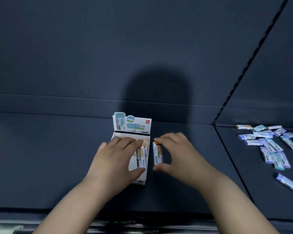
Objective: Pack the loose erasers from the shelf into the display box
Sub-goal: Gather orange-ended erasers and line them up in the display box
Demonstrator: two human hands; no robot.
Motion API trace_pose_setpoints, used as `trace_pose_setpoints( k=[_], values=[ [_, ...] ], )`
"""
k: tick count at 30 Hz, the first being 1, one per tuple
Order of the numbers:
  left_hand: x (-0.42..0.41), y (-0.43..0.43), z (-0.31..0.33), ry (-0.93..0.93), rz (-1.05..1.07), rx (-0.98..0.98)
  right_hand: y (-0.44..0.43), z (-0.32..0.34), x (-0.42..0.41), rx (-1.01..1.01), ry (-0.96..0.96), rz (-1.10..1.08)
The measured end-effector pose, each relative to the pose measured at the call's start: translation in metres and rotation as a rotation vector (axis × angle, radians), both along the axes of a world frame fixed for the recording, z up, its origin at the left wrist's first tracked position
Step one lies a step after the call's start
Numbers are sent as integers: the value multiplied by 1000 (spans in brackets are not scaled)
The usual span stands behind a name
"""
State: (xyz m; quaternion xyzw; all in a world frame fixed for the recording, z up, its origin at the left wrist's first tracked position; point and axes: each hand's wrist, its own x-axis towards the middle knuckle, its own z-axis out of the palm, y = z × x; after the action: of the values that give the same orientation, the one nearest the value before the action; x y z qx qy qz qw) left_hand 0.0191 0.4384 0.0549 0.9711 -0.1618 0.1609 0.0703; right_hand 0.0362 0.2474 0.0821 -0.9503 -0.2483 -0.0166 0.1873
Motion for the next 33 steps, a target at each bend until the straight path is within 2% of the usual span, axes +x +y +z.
trace_pose_setpoints(
  k=[7, 11, 16, 22, 28, 33],
  values=[
    [18, 64, 9, 33, -65, 35, 55, -3, 2, 4, 2, -115],
    [27, 92, 5, 148, -110, 45, 74, -9, 0, 40, 22, -210],
    [34, 100, 4, 210, -183, -13, 80, -10, 0, -29, 61, -264],
    [35, 86, -3, 236, -210, -59, 82, -16, 7, -48, 111, -228],
    [38, 74, -12, 347, -224, 90, 90, -36, 21, -123, 141, -128],
    [42, 67, -14, 358, -192, 194, 94, -49, 29, -252, 130, -78]
  ],
)
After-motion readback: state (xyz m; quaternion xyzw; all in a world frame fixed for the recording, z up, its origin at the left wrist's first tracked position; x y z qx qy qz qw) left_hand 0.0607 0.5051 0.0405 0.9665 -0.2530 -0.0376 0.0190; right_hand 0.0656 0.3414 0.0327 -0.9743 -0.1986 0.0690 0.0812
